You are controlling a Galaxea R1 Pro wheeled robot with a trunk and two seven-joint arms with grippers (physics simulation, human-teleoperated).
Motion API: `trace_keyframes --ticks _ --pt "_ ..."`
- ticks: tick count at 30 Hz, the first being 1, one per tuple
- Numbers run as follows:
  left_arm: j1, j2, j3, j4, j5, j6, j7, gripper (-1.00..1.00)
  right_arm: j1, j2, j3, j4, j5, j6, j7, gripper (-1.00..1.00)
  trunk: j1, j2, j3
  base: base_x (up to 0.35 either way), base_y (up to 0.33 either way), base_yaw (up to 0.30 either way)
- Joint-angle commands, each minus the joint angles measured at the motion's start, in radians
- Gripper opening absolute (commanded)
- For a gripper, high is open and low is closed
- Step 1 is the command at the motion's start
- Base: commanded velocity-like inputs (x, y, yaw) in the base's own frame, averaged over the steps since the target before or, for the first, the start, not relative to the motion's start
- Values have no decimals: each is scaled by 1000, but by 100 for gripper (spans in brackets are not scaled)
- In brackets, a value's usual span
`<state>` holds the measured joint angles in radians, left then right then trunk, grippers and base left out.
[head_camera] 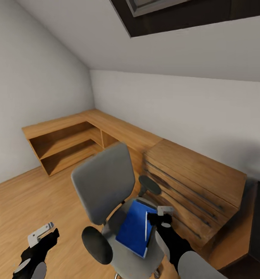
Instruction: In the bedroom, organize the workspace by keeping the computer under the desk, ensuring the monitor is on the desk, placing the keyboard on the desk next to the monitor, placing the mouse on the desk next to the keyboard, moving the folder from the swivel chair onto the desk next to the mouse, stacking the notebook on top of the folder with the pen on top of the notebook, and positioning the swivel chair next to the desk.
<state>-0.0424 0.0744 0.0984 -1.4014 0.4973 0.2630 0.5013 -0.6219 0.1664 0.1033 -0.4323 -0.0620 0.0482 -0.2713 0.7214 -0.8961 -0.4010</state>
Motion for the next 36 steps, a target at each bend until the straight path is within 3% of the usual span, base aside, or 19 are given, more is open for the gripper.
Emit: trace_keyframes --ticks 1,8,17,20,23,36 --pt "0 0 14 -28 10 28 5 100 -8 5 8 -2 -12 32 -7 100 1 -1 -1 320 0 0" --pt "-1 -1 103 -149 54 133 1 100 -63 8 9 -4 -29 185 -3 100 1 -1 -1 296 0 0" --pt "0 -7 131 -196 63 144 2 100 -71 8 11 7 -30 236 -7 100 5 -8 -4 48 0 0" --pt "0 -7 174 -205 63 146 2 100 -70 8 9 10 -30 247 -7 100 16 -29 -14 2 0 0" --pt "0 -6 194 -207 63 146 2 100 -70 8 11 11 -30 253 -5 100 28 -50 -23 0 0 0" --pt "0 -8 198 -208 63 150 3 100 -70 8 13 11 -33 261 -5 100 77 -141 -64 0 0 0"
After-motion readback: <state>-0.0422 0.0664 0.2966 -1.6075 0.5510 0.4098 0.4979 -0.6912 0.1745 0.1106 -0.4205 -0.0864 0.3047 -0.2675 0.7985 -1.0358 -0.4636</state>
